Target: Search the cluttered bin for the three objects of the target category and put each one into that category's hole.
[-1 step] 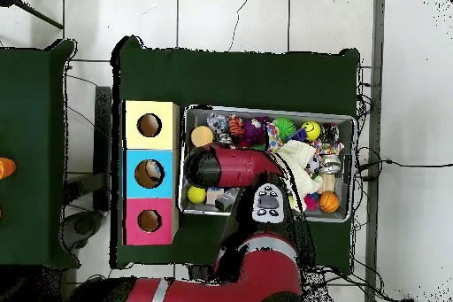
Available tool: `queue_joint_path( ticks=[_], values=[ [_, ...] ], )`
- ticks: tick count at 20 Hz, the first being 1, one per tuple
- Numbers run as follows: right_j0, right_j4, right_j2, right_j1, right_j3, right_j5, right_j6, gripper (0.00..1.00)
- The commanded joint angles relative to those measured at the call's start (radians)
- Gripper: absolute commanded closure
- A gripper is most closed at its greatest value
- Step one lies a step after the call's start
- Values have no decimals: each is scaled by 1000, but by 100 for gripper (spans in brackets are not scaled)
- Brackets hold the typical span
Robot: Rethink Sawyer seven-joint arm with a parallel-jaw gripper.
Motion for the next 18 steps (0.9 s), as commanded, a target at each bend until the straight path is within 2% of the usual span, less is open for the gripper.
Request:
queue_joint_path(
  ticks=[1, 5, 9, 11, 13, 15, 18],
  values=[
    [-31, 28, 81, 84, 44, 60, 147, 100],
    [-12, 44, 65, 22, 84, 135, 150, 100],
    [40, 76, 19, -168, 160, 347, 148, 100],
    [61, 82, 4, -231, 146, 445, 135, 100],
    [66, 85, 6, -260, 117, 508, 122, 100],
    [68, 83, 8, -269, 78, 567, 116, 100],
    [65, 66, 17, -253, 16, 588, 111, 100]
  ],
)
